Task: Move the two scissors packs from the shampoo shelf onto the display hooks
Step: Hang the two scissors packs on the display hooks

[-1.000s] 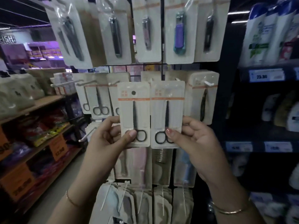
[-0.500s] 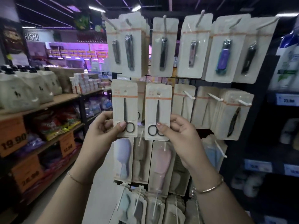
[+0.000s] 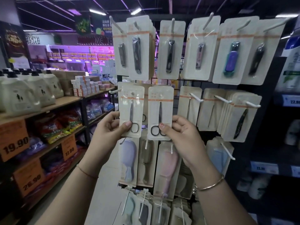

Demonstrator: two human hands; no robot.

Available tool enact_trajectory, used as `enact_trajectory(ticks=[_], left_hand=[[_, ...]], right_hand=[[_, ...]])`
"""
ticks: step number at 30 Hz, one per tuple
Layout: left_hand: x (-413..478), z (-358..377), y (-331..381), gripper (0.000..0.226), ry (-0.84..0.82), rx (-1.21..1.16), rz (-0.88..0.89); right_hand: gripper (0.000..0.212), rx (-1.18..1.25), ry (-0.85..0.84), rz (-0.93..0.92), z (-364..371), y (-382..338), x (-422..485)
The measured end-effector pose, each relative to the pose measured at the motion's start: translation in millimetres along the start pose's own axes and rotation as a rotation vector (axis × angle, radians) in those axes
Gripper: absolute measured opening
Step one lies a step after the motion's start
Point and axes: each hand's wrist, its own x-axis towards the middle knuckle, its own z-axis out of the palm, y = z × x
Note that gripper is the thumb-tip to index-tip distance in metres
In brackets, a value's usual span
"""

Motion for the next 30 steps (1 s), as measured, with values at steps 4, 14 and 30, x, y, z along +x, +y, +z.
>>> enact_trajectory(ticks=[4,14,30], left_hand=[[6,-2,-5,0.029,0.000,0.016,-0.040],[30,4,-13,0.021,0.009,0.060,-0.099],[41,10,-17,0.019,0.004,0.095,-0.173]], right_hand=[[0.014,0.006,0.019,-0.001,-4,6,1],[0.027,-0.055,0.071,0.054,-2,8,25],[0.026,-0.035,0.077,0.092,3,10,36]])
